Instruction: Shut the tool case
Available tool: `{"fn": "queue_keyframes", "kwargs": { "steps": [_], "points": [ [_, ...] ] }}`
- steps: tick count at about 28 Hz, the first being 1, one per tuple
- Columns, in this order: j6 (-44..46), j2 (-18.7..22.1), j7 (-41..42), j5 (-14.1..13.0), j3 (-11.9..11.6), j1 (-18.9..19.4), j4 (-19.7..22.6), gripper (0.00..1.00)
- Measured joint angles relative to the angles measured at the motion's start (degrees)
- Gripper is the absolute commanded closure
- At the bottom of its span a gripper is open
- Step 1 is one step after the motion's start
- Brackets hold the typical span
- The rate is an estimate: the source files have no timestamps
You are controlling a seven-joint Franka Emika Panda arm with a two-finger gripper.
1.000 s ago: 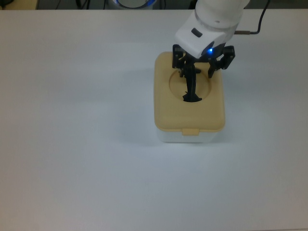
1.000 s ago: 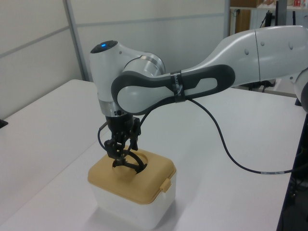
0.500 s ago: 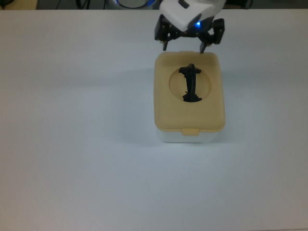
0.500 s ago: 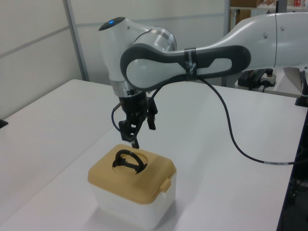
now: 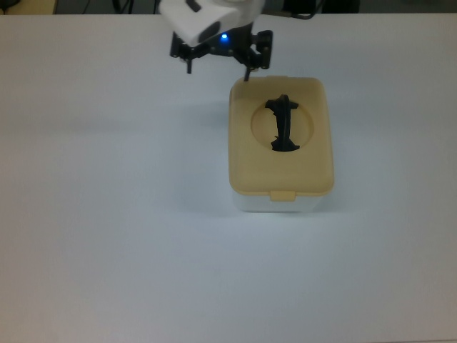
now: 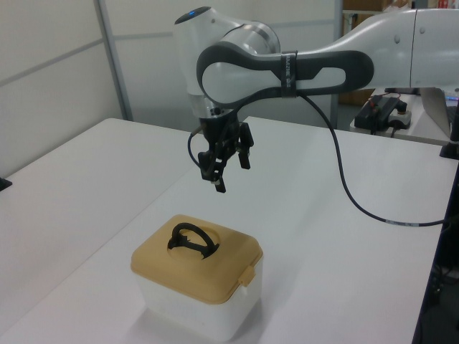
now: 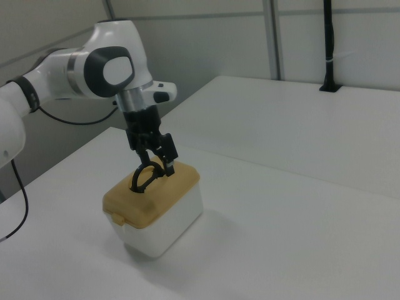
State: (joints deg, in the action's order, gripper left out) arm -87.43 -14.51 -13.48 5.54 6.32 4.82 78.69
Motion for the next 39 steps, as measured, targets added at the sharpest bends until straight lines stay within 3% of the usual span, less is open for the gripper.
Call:
{"fn": "queue_keyframes", "kwargs": {
  "steps": [19,39],
  "points": [
    [0.0,1.3,6.3,0.0,-0.2,-9.2,-0.1,0.00],
    [0.0,2.5,6.8,0.0,-0.2,-10.1,0.0,0.00]
  ]
}}
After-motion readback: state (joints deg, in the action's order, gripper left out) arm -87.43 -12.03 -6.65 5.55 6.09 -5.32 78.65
